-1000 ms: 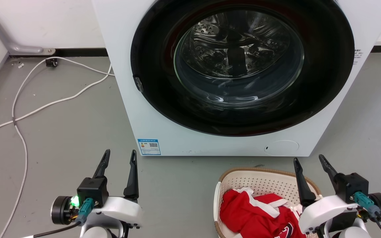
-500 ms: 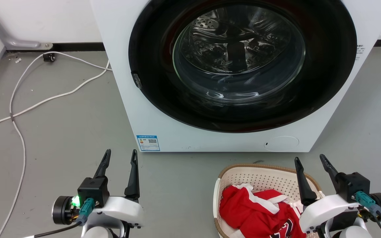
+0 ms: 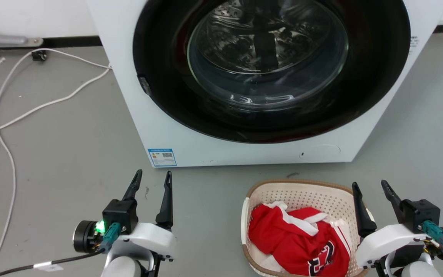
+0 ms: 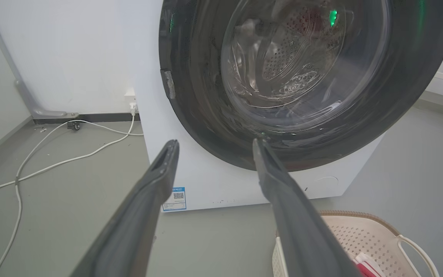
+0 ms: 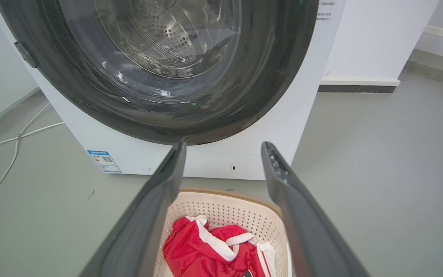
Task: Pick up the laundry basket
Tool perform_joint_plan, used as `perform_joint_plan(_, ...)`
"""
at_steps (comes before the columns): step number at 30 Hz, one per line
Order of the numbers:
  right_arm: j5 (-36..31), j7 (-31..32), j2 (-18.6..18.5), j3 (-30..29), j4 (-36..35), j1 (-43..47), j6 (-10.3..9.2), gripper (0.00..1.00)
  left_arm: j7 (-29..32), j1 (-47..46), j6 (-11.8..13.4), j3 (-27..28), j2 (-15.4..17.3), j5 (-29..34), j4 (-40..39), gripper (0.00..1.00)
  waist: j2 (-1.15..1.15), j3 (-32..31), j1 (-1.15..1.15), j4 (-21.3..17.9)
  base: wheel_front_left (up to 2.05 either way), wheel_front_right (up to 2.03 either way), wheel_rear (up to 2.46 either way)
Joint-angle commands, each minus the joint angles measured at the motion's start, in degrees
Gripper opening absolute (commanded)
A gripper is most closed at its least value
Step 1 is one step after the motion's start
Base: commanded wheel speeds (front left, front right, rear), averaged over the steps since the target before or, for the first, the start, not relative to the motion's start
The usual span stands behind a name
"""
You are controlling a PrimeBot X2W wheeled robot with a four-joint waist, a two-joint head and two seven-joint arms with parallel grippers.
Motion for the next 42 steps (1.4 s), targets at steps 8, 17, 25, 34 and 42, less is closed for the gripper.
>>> perform_joint_plan(8, 1.2, -1.0, 0.2, -1.0, 3.0, -2.0, -0.02, 1.0, -0.1, -2.7, -0.8, -1.9, 0.0, -1.3, 3.4, 1.0, 0.0, 3.6, 0.0, -3.3, 0.0, 0.0, 0.0)
perform_joint_plan(17, 2.0, -1.8, 0.2, -1.7, 8.9, -5.2, -0.02, 1.0, -0.1, -6.1, -1.7, -4.2, 0.0, -2.4, 9.8, 1.0, 0.0, 7.7, 0.0, -6.7, 0.0, 0.0, 0.0)
perform_joint_plan(25, 2.3, -1.4, 0.2, -2.1, 16.8, -9.3, -0.02, 1.0, -0.1, -11.4, -3.0, -7.3, 0.0, -3.7, 18.4, 1.0, 0.0, 12.0, 0.0, -8.8, 0.0, 0.0, 0.0)
perform_joint_plan(34, 3.0, -1.9, 0.2, -1.6, 28.9, -16.4, -0.02, 1.0, 1.2, -19.0, -4.2, -9.8, 0.0, -5.9, 30.1, 1.0, 0.0, 17.4, 0.0, -11.0, 0.0, 0.0, 0.0)
perform_joint_plan(42, 4.4, -2.4, 0.2, -0.9, 41.1, -24.3, -0.02, 1.0, 4.1, -26.4, -4.8, -10.9, 0.2, -6.6, 39.2, 1.0, 0.0, 22.1, 0.0, -12.7, 0.0, 0.0, 0.0)
